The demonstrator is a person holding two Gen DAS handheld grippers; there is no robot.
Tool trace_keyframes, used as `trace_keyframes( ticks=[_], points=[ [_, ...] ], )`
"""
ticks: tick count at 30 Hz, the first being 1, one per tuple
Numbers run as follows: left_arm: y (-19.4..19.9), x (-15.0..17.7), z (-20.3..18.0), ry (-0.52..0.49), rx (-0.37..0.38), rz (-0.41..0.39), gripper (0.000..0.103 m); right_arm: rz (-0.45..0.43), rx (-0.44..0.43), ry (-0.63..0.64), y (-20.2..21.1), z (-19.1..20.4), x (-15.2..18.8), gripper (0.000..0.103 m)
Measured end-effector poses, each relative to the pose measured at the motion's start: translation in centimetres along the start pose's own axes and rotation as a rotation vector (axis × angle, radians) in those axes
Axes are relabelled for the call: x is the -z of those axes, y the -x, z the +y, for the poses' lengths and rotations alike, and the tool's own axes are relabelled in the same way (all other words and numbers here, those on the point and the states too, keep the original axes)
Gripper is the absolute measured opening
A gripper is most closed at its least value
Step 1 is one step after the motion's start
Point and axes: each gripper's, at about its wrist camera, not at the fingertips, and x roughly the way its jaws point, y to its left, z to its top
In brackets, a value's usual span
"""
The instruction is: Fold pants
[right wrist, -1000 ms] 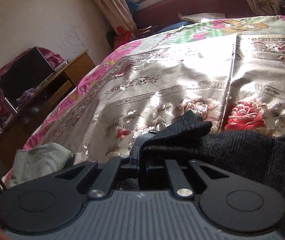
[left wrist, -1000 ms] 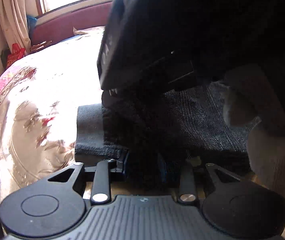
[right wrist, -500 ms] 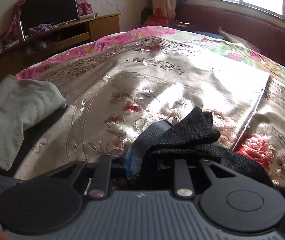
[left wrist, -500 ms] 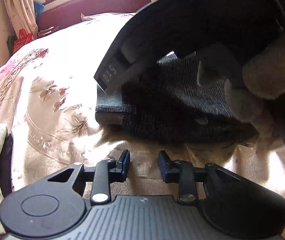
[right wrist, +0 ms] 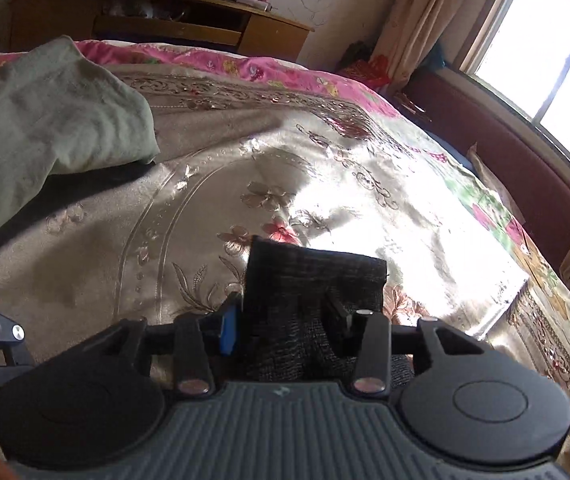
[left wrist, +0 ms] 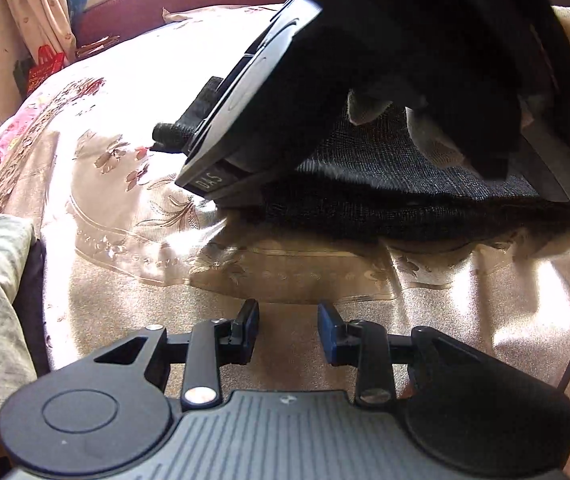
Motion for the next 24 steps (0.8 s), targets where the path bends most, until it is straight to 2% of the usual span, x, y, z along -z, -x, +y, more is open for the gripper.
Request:
trace_keyframes(
  ticks=[3, 6, 10, 13, 16, 18, 20, 24],
  points=[
    [0.3, 0.3, 0.5, -0.002, -0.012, 0.005, 0.047, -0.011, -0.044, -0.040, 1.3, -0.5, 0.3, 0.044],
    [0.9, 0.1, 1.1, 0.006, -0.027, -0.009, 0.047, 0.011, -0.019, -0.150, 3.5, -3.0, 2.0, 0.044],
    [1.0, -0.8, 1.1, 0.044, -0.006, -0.035, 0.047, 0.130, 0.109, -0.409, 6.9, -9.3, 7.3, 0.044],
    [1.0, -1.6, -0.3, 0.041, 0.025, -0.052, 0.047, 0.249, 0.267, -0.586, 10.2, -13.9, 13.0, 0.044],
    [1.3, -2.8, -3.0, -0.004, 0.067, -0.072, 0.047, 0.335, 0.367, -0.732, 12.8, -16.3, 17.7, 0.045],
    [1.5, -3.7, -5.0, -0.038, 0.105, -0.069, 0.047, 0.366, 0.408, -0.783, 13.5, -16.9, 19.9, 0.045],
    [1.3, -4.3, -7.0, -0.080, 0.137, -0.067, 0.047, 0.391, 0.408, -0.847, 13.4, -17.6, 21.7, 0.045],
    [0.3, -5.7, -10.9, -0.142, 0.194, -0.048, 0.047, 0.412, 0.317, -1.011, 11.6, -19.0, 24.4, 0.046]
  ],
)
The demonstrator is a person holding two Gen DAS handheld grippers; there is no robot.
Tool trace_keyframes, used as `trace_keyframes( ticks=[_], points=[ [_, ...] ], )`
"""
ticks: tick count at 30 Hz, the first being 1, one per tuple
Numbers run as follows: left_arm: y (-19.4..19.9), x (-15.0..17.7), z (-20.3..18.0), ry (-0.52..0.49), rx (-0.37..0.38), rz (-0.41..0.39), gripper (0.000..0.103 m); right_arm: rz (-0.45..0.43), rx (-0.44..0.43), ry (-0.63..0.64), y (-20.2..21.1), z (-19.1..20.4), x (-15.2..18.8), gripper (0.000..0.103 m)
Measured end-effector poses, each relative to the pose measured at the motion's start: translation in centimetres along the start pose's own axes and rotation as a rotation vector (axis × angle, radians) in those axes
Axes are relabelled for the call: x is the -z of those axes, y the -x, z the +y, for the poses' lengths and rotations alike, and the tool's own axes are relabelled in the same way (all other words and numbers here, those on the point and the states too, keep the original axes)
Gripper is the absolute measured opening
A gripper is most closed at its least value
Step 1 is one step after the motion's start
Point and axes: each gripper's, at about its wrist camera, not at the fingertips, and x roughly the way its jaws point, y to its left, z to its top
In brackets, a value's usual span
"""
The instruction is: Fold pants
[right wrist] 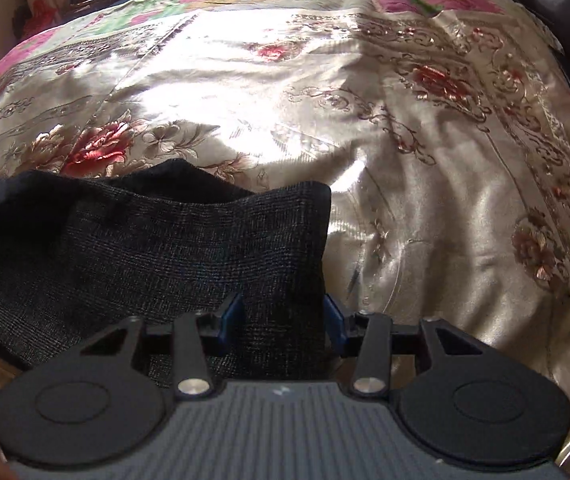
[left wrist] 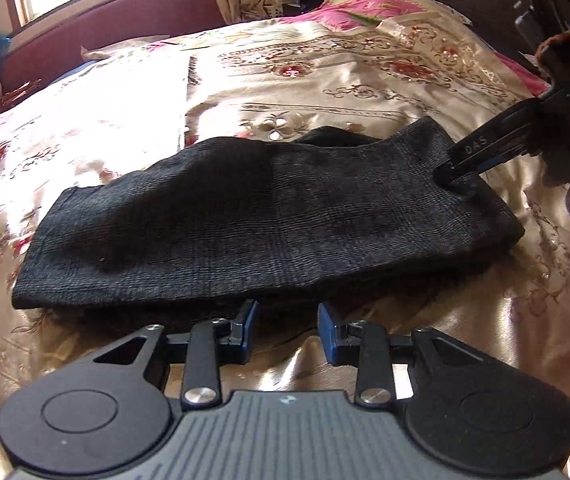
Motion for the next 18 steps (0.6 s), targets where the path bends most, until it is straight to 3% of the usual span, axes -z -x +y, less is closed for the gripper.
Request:
trace_keyframes(
  ticks=[8, 11, 16, 18],
  points=[
    [-1.8, -1.8, -4.9, -0.085, 0.071, 0.027, 0.047, 0.046, -0.088, -0.054, -0.1, -2.0, -0.1, 0.052],
    [-1.8, -2.2, -5.5, -0.076, 0.087, 0.029, 0.047, 0.035, -0.081, -0.088, 0.5, -3.2, 0.0, 0.059],
    [-1.9, -2.5, -5.9, -0.073, 0.093, 0.035, 0.047, 0.070, -0.125, -0.084, -0.7, -2.3, 0.0, 0.060],
    [-1.9, -2.7, -6.1, -0.069, 0.096, 0.029, 0.047, 0.066, -0.110, -0.078, -1.3, -2.2, 0.2, 0.044]
  ],
)
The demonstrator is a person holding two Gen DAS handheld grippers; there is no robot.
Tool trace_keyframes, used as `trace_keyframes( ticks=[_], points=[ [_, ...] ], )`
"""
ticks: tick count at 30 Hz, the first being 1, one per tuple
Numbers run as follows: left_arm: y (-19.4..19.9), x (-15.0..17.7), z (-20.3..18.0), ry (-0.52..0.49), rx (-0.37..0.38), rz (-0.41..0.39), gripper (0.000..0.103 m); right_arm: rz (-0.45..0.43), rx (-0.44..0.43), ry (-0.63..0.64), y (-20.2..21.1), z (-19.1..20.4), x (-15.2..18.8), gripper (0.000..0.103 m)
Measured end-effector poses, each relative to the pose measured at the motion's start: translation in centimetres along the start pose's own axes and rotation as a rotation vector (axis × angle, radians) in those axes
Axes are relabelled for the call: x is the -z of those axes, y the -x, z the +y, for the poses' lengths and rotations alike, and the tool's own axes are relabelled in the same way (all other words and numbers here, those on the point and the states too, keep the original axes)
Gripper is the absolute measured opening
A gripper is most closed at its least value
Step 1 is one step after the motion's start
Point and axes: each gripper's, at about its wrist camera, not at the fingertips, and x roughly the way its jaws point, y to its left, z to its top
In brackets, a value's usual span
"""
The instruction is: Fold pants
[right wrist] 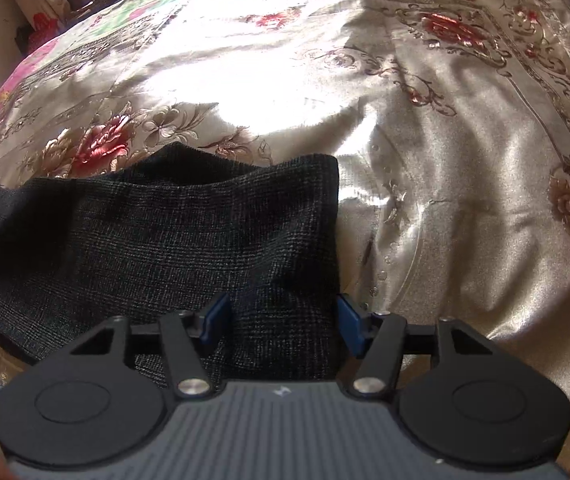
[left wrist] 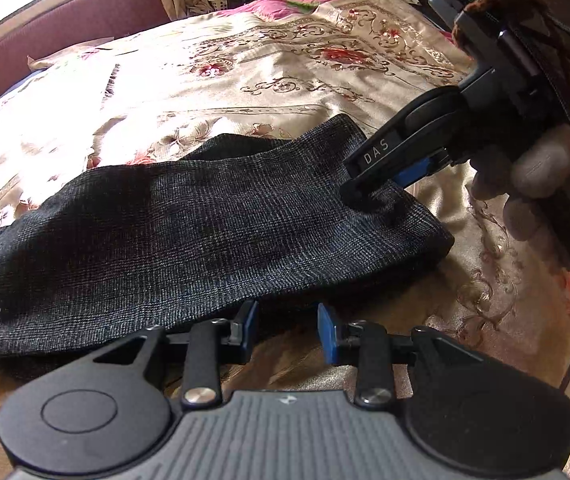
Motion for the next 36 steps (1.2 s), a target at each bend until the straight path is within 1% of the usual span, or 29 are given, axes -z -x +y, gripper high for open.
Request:
trace_keyframes(
  ticks=[1, 2, 3, 5, 9, 13, 14, 15, 17, 18, 19, 20, 21, 22, 23, 24, 25, 26, 27, 28, 30, 31, 32, 34, 36],
  points=[
    [0.0, -0.1, -0.1, -0.001, 0.002, -0.004, 0.047, 0.006, -0.020, -0.020, -0.2, -0.6, 0.0, 0.030],
    [0.0, -0.4, -0.2, -0.002, 0.004, -0.009, 0.047, 0.015, -0.058, -0.057, -0.3, -1.4, -0.1, 0.024],
    [0.1, -0.6, -0.3, -0.004, 0.008, -0.018, 0.047, 0.021, -0.103, -0.109, 0.0, -2.7, -0.4, 0.016],
    [0.5, -1.2, -0.6, -0.010, 0.018, -0.051, 0.047, 0.023, -0.137, -0.151, 0.9, -4.3, -0.8, 0.009],
    [0.8, -2.3, -1.5, -0.023, 0.039, -0.107, 0.047, 0.027, -0.158, -0.154, 2.4, -6.5, -1.3, 0.008],
    [0.6, -2.6, -1.1, -0.052, 0.014, -0.120, 0.047, 0.071, -0.179, -0.222, 1.2, -8.8, -1.1, 0.006],
    [0.7, -2.6, -0.6, -0.052, 0.004, -0.128, 0.047, 0.070, -0.198, -0.233, 1.5, -9.1, -1.3, 0.004],
    [0.8, -2.7, 0.0, -0.046, -0.010, -0.137, 0.047, 0.051, -0.218, -0.232, 2.1, -9.3, -1.6, 0.004],
    [0.7, -2.8, 1.2, -0.043, -0.048, -0.141, 0.048, 0.011, -0.284, -0.226, 3.5, -9.8, -1.9, 0.003],
    [0.5, -2.8, 1.7, -0.042, -0.073, -0.141, 0.048, 0.013, -0.267, -0.229, 3.9, -10.2, -2.0, 0.003],
    [0.2, -2.7, 2.3, -0.041, -0.101, -0.136, 0.048, 0.022, -0.231, -0.221, 3.6, -10.4, -2.0, 0.000],
    [-0.3, -2.7, 3.0, -0.036, -0.124, -0.129, 0.048, 0.042, -0.129, -0.177, 2.9, -10.4, -1.9, 0.000],
    [-1.1, -2.6, 3.9, -0.017, -0.145, -0.110, 0.048, 0.073, 0.000, -0.104, 1.7, -10.2, -1.7, 0.000],
    [-2.0, -2.4, 4.9, 0.009, -0.169, -0.075, 0.048, 0.092, 0.038, -0.079, 1.1, -10.2, -1.6, 0.000],
    [-2.5, -2.3, 5.6, 0.026, -0.191, -0.052, 0.048, 0.095, 0.034, -0.093, 1.0, -10.3, -1.7, 0.000],
    [-2.7, -2.0, 6.5, 0.043, -0.215, -0.051, 0.048, 0.068, 0.024, -0.102, 1.7, -10.2, -2.0, 0.000],
    [-2.4, -1.8, 7.2, 0.060, -0.229, -0.069, 0.048, 0.033, 0.035, -0.078, 2.5, -9.6, -2.4, 0.000],
    [-2.0, -1.8, 7.8, 0.080, -0.235, -0.087, 0.048, -0.025, 0.041, -0.030, 3.9, -8.5, -3.0, 0.001],
    [-1.9, -2.0, 8.3, 0.092, -0.235, -0.101, 0.048, -0.073, -0.004, 0.001, 5.1, -7.4, -3.5, 0.001],
    [-1.9, -2.2, 8.6, 0.086, -0.236, -0.111, 0.048, -0.093, -0.055, 0.015, 5.6, -6.4, -4.1, 0.001],
    [-2.6, -2.9, 8.8, 0.022, -0.251, -0.132, 0.049, -0.098, -0.148, 0.068, 5.4, -3.7, -5.3, 0.002],
    [-2.9, -3.1, 9.0, 0.004, -0.255, -0.144, 0.049, -0.101, -0.217, 0.101, 4.4, -1.7, -5.9, 0.002],
    [-3.3, -3.3, 9.4, -0.009, -0.265, -0.153, 0.050, -0.095, -0.265, 0.110, 3.6, -0.5, -6.3, 0.002],
    [-3.7, -3.5, 10.5, -0.032, -0.322, -0.162, 0.050, -0.054, -0.362, 0.140, 0.7, 3.0, -7.0, 0.002],
    [-3.9, -2.9, 12.3, -0.039, -0.361, -0.160, 0.054, -0.041, -0.409, 0.191, -2.0, 5.7, -7.4, 0.003]
  ],
)
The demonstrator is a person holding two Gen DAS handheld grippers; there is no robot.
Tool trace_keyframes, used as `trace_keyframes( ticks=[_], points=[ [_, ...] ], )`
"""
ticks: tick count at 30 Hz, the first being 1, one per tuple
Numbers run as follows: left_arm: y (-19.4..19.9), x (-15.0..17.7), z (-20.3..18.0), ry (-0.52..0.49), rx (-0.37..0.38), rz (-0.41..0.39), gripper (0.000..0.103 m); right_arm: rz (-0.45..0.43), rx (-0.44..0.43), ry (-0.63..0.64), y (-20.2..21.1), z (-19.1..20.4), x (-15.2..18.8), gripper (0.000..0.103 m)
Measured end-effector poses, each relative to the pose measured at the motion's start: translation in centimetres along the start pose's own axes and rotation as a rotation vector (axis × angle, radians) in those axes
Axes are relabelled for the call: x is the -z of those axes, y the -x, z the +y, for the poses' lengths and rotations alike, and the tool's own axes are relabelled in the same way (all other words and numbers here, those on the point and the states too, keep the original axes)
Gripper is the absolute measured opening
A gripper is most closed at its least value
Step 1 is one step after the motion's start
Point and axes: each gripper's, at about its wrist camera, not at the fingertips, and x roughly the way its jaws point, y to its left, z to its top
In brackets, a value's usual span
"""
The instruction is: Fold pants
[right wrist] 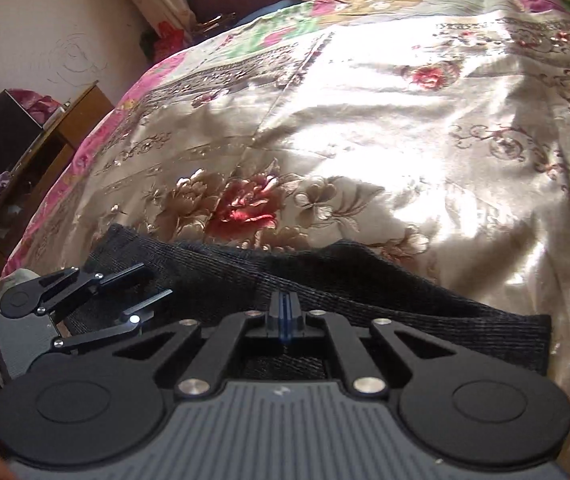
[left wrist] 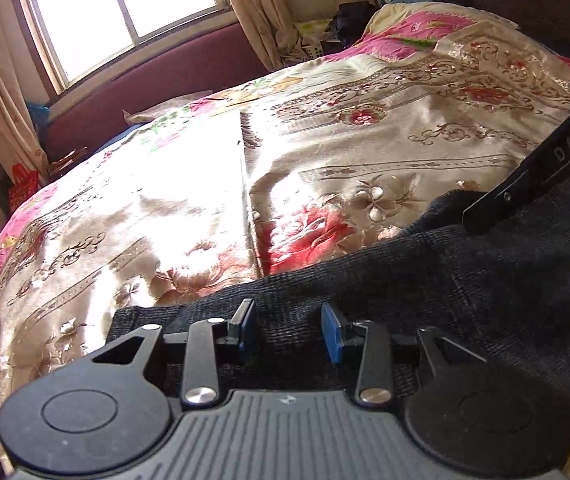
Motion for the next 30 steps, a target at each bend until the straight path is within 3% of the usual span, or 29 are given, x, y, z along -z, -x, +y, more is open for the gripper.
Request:
trace_keyframes(
  ticks=[2, 6, 9, 12, 14, 16, 18, 20, 24, 30],
  points=[
    [-0.5, 1.3, 1.0, -0.003, 0.011, -0.003, 0.058, 0.036, 0.088, 0.063, -3.2, 0.9, -0.2, 0.003],
    [-0.1, 2.0, 1.9, -0.072, 0.028, -0.025, 0.062, 0.064, 0.179, 0.093, -6.0, -0.2, -0.2, 0.000],
    [1.6, 1.4, 3.2, -0.005, 0.021, -0.062, 0.061, 0.036, 0.163, 0.053, -4.2, 0.1, -1.5, 0.003],
    [1.0, 2.3, 3.8, 0.030, -0.002, -0.023, 0.062, -0.016, 0.090, 0.098, -2.8, 1.9, -1.8, 0.008],
    [0.0, 3.5, 3.8, 0.042, -0.004, 0.001, 0.066, 0.018, 0.047, 0.123, -4.4, 2.8, -1.5, 0.007],
    [-0.1, 3.5, 4.0, 0.052, -0.003, 0.005, 0.067, 0.064, 0.098, 0.131, -6.7, 2.6, -0.9, 0.007],
    [0.2, 3.1, 3.9, 0.042, -0.018, 0.016, 0.070, 0.063, 0.124, 0.102, -7.5, 1.5, -0.6, 0.000],
    [0.9, 2.7, 3.7, 0.037, -0.031, 0.020, 0.069, 0.034, 0.125, 0.028, -5.3, 0.3, -0.7, 0.009],
    [2.7, 2.6, 2.4, 0.016, -0.020, 0.015, 0.069, -0.049, 0.163, -0.049, 2.6, -1.9, 1.1, 0.009],
    [4.2, 2.3, -0.2, 0.042, 0.074, 0.023, 0.069, -0.055, 0.341, -0.217, 10.3, -7.2, 6.7, 0.020]
  ],
)
